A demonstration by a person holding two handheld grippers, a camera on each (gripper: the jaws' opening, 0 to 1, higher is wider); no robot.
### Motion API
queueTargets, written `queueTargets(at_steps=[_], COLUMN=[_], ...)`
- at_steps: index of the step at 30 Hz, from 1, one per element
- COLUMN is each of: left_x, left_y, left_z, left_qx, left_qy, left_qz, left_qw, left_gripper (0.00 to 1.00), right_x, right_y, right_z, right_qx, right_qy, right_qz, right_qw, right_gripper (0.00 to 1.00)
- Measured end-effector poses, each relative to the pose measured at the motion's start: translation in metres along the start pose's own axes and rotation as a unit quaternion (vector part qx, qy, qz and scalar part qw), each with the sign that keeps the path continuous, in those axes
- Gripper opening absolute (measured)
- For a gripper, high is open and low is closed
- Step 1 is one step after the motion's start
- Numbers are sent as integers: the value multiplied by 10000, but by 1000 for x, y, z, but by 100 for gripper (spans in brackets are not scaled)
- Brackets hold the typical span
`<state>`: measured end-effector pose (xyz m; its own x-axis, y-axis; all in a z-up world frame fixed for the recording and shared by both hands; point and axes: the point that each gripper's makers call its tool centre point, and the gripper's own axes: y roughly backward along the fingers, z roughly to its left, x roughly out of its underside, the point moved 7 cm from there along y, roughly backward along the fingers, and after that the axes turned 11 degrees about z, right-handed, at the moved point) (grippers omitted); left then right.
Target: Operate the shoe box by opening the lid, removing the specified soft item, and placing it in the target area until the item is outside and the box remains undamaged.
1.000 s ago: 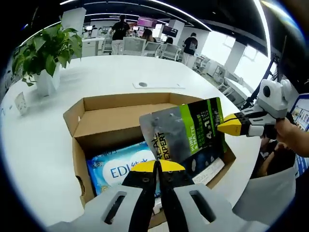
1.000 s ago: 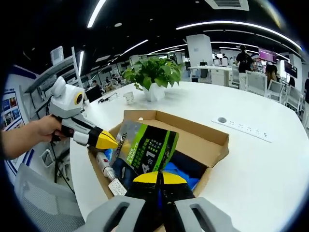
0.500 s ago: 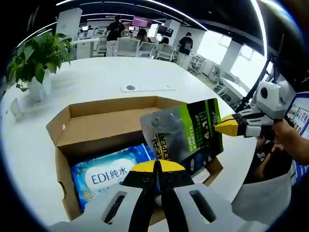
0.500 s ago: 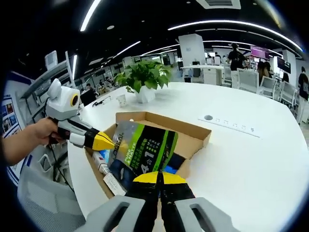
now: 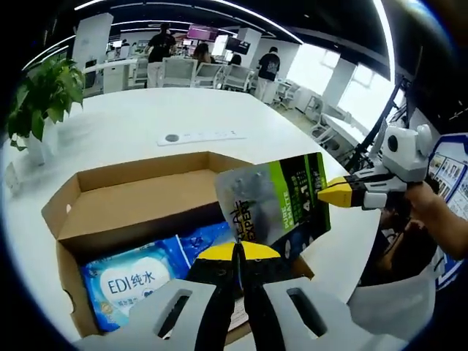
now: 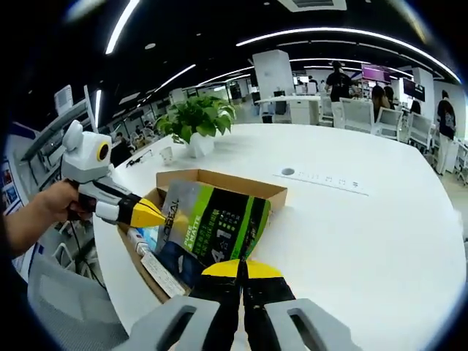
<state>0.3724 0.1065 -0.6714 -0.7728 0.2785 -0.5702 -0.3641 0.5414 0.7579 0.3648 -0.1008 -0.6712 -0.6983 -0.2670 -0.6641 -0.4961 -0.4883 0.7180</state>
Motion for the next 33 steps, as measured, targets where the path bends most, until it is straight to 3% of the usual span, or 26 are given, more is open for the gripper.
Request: queueTargets(at_steps=[21,33], left_x=[-27,-35], left_y=[-44,-76], left_z=[-49,-65], left_qx=[387,457], left_qy=[-194,-438], left_qz=[124,354], left_qw=[9990,9974], left_gripper=[0,0], right_x=[21,32], right_y=[31,30], right_z=[-57,-86], right_qx=[551,841], right_qy=[-301,-327], right_qz=[90,297], right_qw=[9980,9955], right_gripper=[0,0])
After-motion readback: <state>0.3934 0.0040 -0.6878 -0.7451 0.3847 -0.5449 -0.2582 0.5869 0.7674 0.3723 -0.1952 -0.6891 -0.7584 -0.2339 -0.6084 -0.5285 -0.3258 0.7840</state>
